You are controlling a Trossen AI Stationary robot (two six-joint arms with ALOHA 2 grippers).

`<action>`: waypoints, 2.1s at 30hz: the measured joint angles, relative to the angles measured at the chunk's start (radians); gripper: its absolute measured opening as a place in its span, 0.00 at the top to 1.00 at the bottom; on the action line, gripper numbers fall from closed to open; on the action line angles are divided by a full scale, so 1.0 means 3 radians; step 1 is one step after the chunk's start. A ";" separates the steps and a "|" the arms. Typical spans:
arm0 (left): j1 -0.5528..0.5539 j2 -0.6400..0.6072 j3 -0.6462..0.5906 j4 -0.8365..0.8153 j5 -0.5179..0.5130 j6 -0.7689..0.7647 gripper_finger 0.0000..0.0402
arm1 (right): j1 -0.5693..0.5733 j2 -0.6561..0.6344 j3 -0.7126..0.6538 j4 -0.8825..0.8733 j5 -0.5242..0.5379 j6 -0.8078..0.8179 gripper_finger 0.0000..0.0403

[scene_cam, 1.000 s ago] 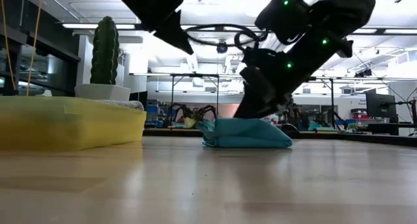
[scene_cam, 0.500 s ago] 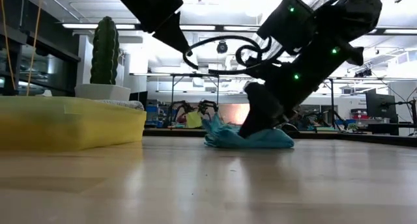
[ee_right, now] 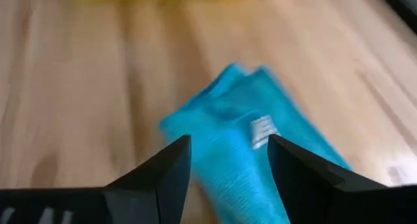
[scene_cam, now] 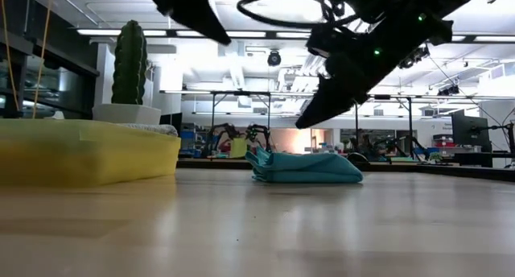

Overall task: Fold microfiber towels
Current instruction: Put the folded blue microfiber towel into the yellow bin

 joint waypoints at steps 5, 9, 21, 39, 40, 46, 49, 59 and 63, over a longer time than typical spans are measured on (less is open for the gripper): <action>-0.0221 -0.0189 0.0000 0.0009 0.0120 0.0003 1.00 | 0.0001 0.0018 0.0000 -0.0156 -0.0315 -0.0894 0.52; -0.0440 -0.0464 0.0001 0.0052 0.0288 -0.0045 1.00 | -0.0023 0.0027 0.0056 -0.0281 -0.0299 -0.1078 0.52; -0.0441 -0.1350 -0.0251 0.0487 0.0898 0.0270 1.00 | -0.0052 0.0391 0.0081 -0.0313 -0.0233 -0.1306 0.52; -0.0138 -0.3111 -0.1903 0.1391 0.1183 -0.0136 1.00 | -0.0363 0.0732 0.0138 -0.0377 -0.0580 -0.1209 0.60; -0.0154 -0.3119 -0.1905 0.1397 0.1183 -0.0136 1.00 | -0.0368 0.0733 0.0136 -0.0380 -0.0603 -0.1207 0.62; -0.0239 -0.3158 -0.1916 0.1460 0.1116 -0.0112 1.00 | -0.0365 0.0737 0.0136 -0.0440 -0.0645 -0.1060 0.85; -0.0265 -0.3156 -0.1916 0.1562 0.1030 -0.0111 1.00 | -0.0366 0.0738 0.0136 -0.0441 -0.0589 -0.0881 0.97; -0.0286 -0.3156 -0.1915 0.1735 0.0968 -0.0023 1.00 | -0.0376 0.0662 0.0699 -0.0348 -0.0754 -0.0619 0.99; -0.0286 -0.3156 -0.1915 0.1737 0.0999 -0.0023 1.00 | -0.0373 0.0695 0.1153 -0.0339 -0.0868 -0.0736 0.99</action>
